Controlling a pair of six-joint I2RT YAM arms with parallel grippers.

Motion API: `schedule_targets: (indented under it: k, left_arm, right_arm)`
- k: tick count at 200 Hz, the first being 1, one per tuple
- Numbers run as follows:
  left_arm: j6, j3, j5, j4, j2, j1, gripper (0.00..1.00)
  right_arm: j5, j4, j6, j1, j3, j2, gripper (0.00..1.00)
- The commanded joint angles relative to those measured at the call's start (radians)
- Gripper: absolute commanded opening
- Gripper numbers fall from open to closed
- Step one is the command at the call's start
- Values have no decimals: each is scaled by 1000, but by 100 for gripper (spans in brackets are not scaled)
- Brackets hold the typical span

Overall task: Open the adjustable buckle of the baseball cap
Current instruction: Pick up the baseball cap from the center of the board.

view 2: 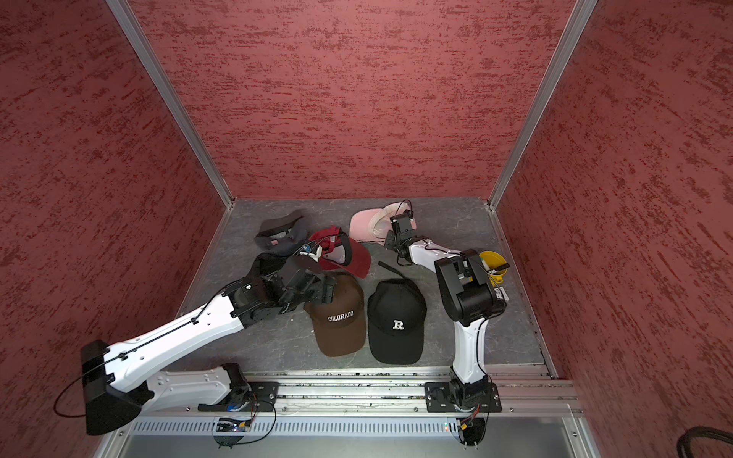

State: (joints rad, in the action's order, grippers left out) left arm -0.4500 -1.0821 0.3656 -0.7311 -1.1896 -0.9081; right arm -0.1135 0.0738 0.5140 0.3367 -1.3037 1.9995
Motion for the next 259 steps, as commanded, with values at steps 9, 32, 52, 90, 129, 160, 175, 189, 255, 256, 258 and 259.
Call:
schedule_targets:
  k: [9,32,52,90,129,160,175,189,255,256,258,259]
  left_arm:
    - [67,-33,-20,50,-5,9,92]
    - [94,-56,-22,63,-11,9,92]
    - [125,-81,-19,80,-20,9,92]
    - [173,-133,-28,113,-52,9,92]
    - [236,-202,-43,143,-96,6,92]
    - [305,-279,-60,173,-142,6,92]
    - [340,-324,-74,187,-170,7,92]
    - [372,-371,-86,193,-199,8,92]
    - [497,-519,-127,201,-273,12,92]
    - [498,-521,-128,202,-274,12,92]
    - [500,-524,-130,204,-275,12,92]
    - [502,-526,-131,204,-277,12,92]
  right_arm:
    - [-59,-56,-10,1,2,-58,6]
    - [-60,-99,-28,1,14,-91,0]
    - [-52,-120,-63,1,9,-115,0]
    - [-43,-115,-122,1,-15,-163,0]
    - [-12,-85,-240,-1,-32,-233,0]
    - [2,-66,-309,-12,-36,-313,0]
    - [6,-52,-341,-17,-38,-357,0]
    - [20,-28,-369,-26,-43,-398,0]
    - [154,167,-545,-60,-104,-586,0]
    - [157,170,-547,-61,-105,-589,0]
    - [162,176,-551,-62,-107,-592,0]
    - [164,179,-553,-63,-108,-595,0]
